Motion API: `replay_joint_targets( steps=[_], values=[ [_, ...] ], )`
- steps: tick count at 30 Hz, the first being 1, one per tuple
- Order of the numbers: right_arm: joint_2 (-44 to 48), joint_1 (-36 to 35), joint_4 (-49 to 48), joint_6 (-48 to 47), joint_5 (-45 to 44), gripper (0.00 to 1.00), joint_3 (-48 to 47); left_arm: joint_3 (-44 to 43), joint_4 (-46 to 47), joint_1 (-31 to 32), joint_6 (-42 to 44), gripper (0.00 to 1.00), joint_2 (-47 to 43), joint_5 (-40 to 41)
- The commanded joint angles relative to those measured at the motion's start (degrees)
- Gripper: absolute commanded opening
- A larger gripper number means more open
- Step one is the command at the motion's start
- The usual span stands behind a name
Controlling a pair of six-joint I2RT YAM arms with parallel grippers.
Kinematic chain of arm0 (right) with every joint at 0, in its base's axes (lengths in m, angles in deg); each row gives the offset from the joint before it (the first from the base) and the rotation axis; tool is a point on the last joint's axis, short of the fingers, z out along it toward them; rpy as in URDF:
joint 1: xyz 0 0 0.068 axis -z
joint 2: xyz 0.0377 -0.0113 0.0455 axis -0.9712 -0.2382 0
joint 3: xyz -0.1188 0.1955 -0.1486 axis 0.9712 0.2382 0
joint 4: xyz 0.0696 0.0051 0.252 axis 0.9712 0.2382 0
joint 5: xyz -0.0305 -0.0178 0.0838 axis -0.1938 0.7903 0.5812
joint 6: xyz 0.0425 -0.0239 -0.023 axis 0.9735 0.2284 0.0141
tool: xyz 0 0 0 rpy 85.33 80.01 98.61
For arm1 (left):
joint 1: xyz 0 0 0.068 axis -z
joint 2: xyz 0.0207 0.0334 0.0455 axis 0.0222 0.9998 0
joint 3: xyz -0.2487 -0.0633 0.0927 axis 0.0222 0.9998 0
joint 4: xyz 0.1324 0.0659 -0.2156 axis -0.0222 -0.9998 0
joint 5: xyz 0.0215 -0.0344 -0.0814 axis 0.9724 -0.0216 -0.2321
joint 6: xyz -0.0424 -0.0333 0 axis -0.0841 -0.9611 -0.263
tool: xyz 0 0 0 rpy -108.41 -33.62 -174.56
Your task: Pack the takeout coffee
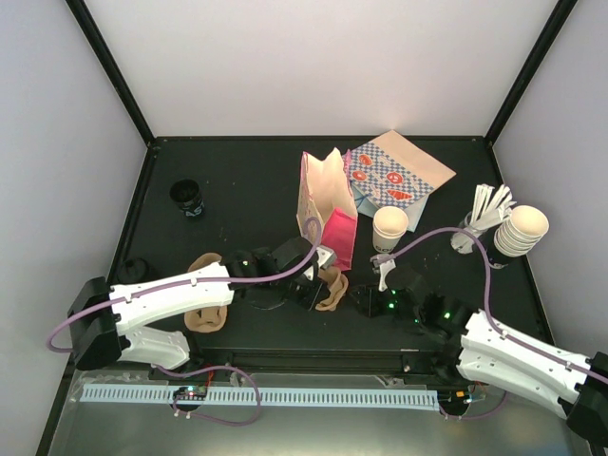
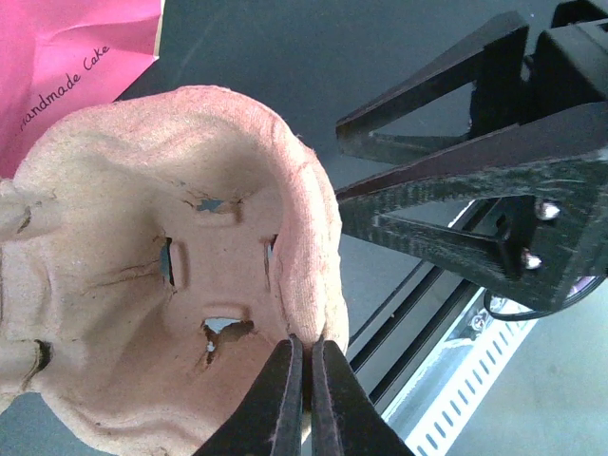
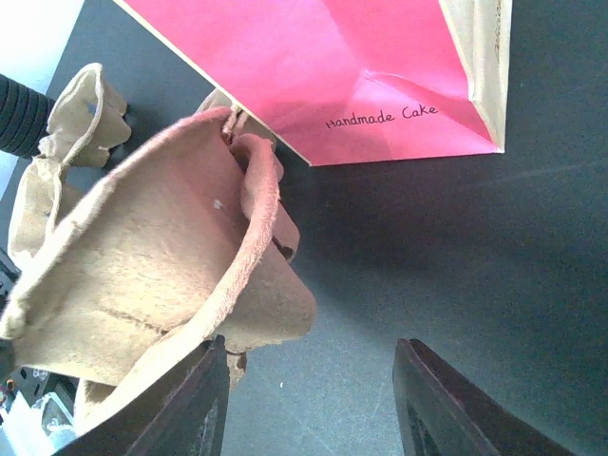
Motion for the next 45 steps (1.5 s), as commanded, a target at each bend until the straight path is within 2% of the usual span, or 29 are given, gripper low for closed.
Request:
replay_joint_targets(
  steps=[1, 12, 27, 37, 42, 45],
  values=[
    [1.39, 0.3, 1.17, -1.91, -0.05, 0.52, -2.64, -0.61, 1.43, -0.21, -0.37, 0.03, 1.01, -0.78],
    [-3.79, 0.3, -0.54, -2.32, 2.11, 0.55, -5.42, -0.78, 1.48, -0.22, -0.48, 0.03, 0.94, -0.7],
    [-8.99, 0.3, -1.26, 0.8, -0.44, 0.51, -0.94, -1.12, 1.27, -0.23, -0.59, 0.03, 0.23, -0.57],
    [-14.28, 0.3, -6.43, 2.2, 2.58, 0.5, -0.39, -0.71, 2.72, -0.23, -0.72, 0.03, 1.09, -2.18],
    [-17.03, 0.3, -7.83, 2.7, 2.74, 0.44, -0.65, -0.62, 3.5, -0.25, -0.74, 0.03, 1.55, -3.46],
    [-17.24, 0.31, -8.08, 2.63, 2.79, 0.34, -0.65, -0.46, 3.57, -0.23, -0.74, 0.03, 1.55, -3.61]
  ],
)
